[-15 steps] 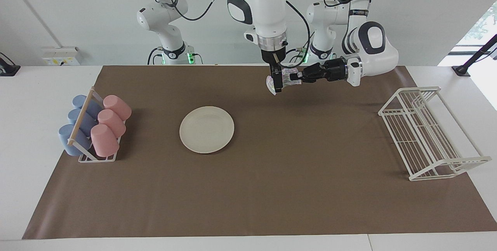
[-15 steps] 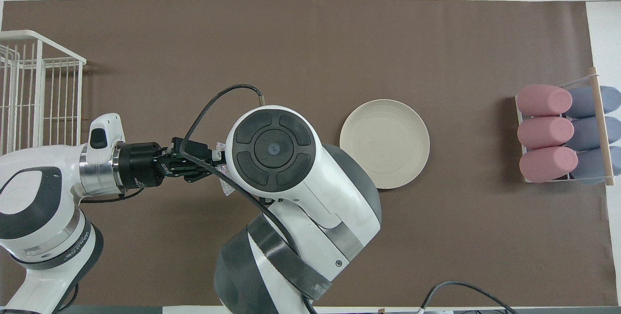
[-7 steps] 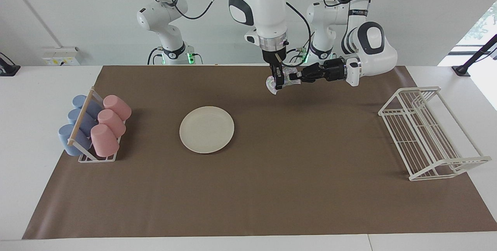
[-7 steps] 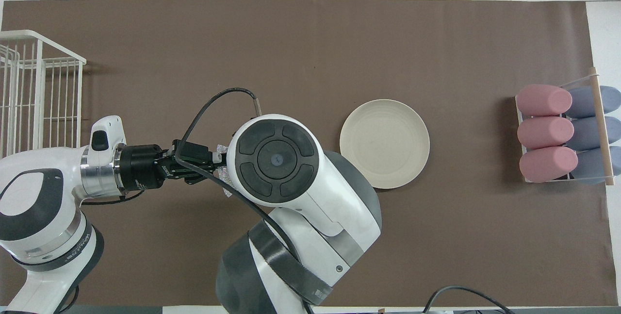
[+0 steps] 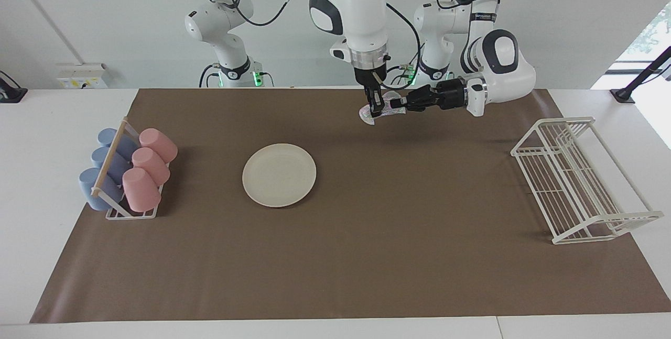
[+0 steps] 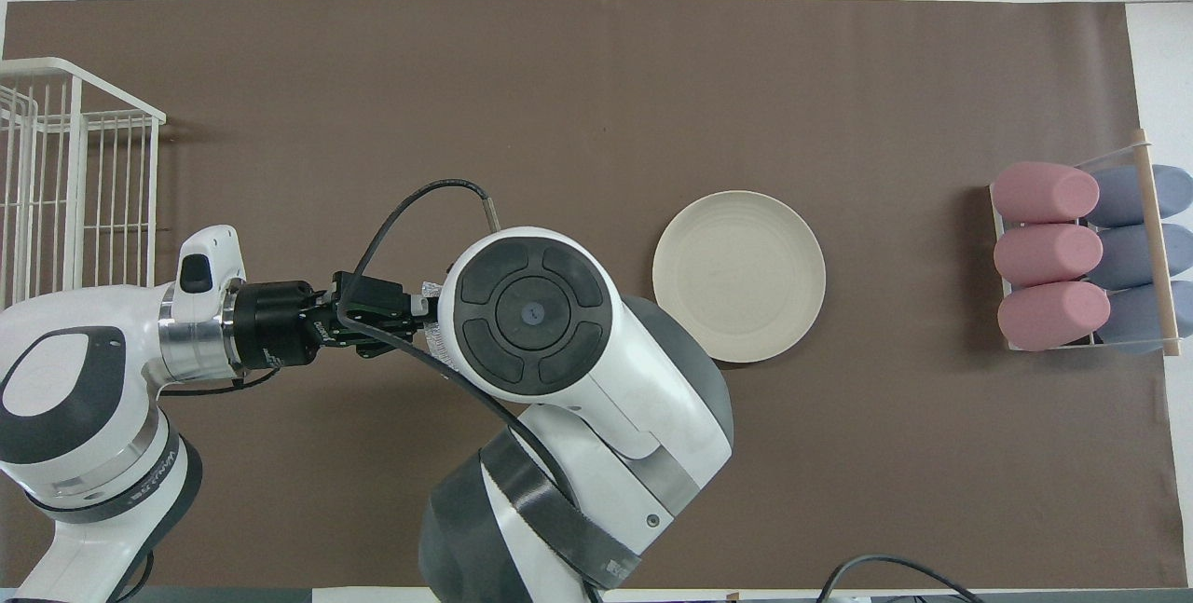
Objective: Wipe plate with sponge
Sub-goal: 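Grasp the scrubber with the right gripper while the left gripper releases, then move the scrubber onto the white plate with the right gripper, then rub the scrubber around the plate surface with the right gripper, then lift the scrubber off the plate toward the left gripper, then grasp the scrubber with the left gripper from the right gripper, then withdraw the right gripper to rest while the left gripper holds the scrubber, then carry the scrubber with the left gripper to the wire rack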
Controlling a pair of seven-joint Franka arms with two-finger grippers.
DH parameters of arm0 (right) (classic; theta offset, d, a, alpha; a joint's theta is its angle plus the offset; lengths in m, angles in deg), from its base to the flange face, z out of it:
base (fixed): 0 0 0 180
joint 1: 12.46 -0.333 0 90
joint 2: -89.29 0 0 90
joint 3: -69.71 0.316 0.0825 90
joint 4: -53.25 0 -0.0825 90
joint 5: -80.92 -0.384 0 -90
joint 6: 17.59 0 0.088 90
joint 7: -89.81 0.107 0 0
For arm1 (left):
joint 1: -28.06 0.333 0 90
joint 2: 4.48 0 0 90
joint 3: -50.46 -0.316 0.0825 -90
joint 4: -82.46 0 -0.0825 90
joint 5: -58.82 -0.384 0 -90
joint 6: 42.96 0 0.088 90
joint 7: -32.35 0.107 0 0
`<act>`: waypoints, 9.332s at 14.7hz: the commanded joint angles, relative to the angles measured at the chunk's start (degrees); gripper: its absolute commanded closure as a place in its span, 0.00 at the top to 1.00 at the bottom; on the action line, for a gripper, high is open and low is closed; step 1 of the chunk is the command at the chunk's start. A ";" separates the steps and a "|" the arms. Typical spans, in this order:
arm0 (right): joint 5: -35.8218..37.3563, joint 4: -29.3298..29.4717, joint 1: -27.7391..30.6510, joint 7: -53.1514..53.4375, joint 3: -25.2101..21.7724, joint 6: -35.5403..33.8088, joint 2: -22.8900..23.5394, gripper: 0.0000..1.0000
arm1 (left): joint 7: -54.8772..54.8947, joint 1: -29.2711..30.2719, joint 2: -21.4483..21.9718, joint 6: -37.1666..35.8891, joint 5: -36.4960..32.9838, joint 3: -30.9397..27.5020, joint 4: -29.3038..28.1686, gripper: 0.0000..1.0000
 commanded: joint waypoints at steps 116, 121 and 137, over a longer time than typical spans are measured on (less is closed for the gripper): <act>0.33 -7.92 8.73 -29.49 -0.73 -11.73 -12.45 1.00 | -6.96 -6.02 -2.56 -3.79 -11.93 -0.75 10.62 0.00; 0.33 -10.57 19.70 -60.78 -0.73 -18.75 -15.81 1.00 | -10.31 -5.14 -3.18 3.05 -22.01 -0.75 11.33 0.00; 2.17 -9.60 40.12 -117.61 -0.82 -25.01 -16.16 1.00 | -41.15 -10.50 -7.83 8.27 -82.46 -0.31 22.22 0.00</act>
